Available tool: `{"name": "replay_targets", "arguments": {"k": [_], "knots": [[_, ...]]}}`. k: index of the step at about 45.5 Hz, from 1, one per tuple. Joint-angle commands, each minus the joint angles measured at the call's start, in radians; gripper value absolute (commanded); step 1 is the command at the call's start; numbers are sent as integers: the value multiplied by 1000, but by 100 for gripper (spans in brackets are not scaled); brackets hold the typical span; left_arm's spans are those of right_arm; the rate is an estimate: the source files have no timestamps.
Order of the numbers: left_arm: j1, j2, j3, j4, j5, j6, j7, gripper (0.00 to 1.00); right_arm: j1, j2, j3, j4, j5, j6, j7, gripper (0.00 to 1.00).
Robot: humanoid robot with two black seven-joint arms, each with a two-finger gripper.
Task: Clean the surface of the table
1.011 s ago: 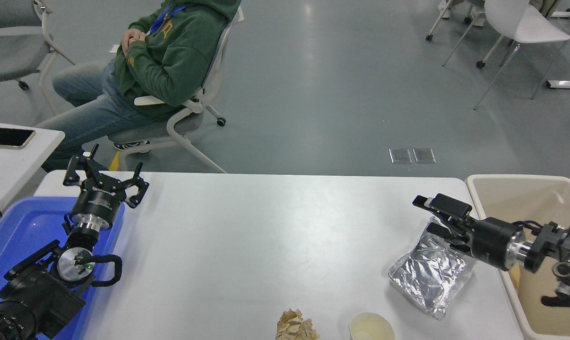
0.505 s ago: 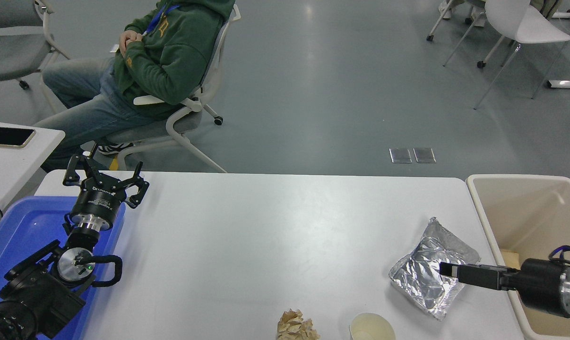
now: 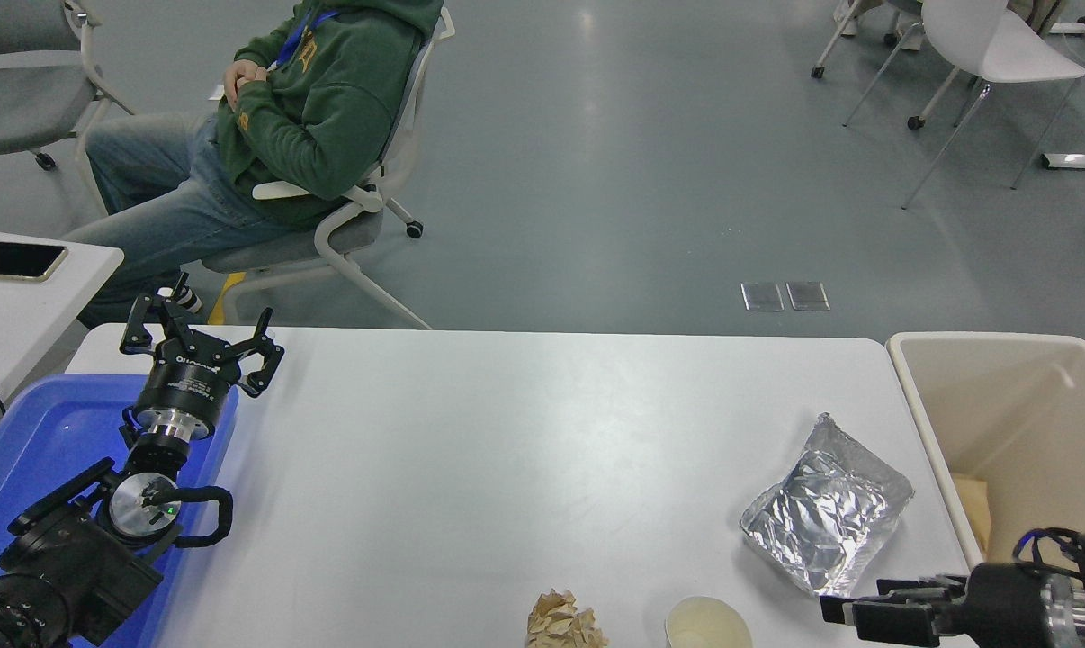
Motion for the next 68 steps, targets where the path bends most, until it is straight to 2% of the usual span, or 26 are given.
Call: {"name": "replay_targets", "arguments": {"k": [1, 13, 23, 61, 68], "knots": [[0, 0, 0, 0, 0, 0, -1, 100, -11, 57, -21, 34, 114, 11, -175, 100], [0, 0, 0, 1, 0, -1, 0, 100, -22, 119, -18, 34, 203, 23, -217, 100], [0, 0, 0, 0, 0, -2, 0, 100, -19, 145, 35, 34, 351, 95, -215, 100], [0, 0, 0, 0, 0, -2, 0, 100, -25, 315, 47, -6, 339, 74, -215, 100], [0, 0, 0, 0, 0, 0, 0, 100, -25, 332, 47, -27, 262, 62, -212, 100]]}}
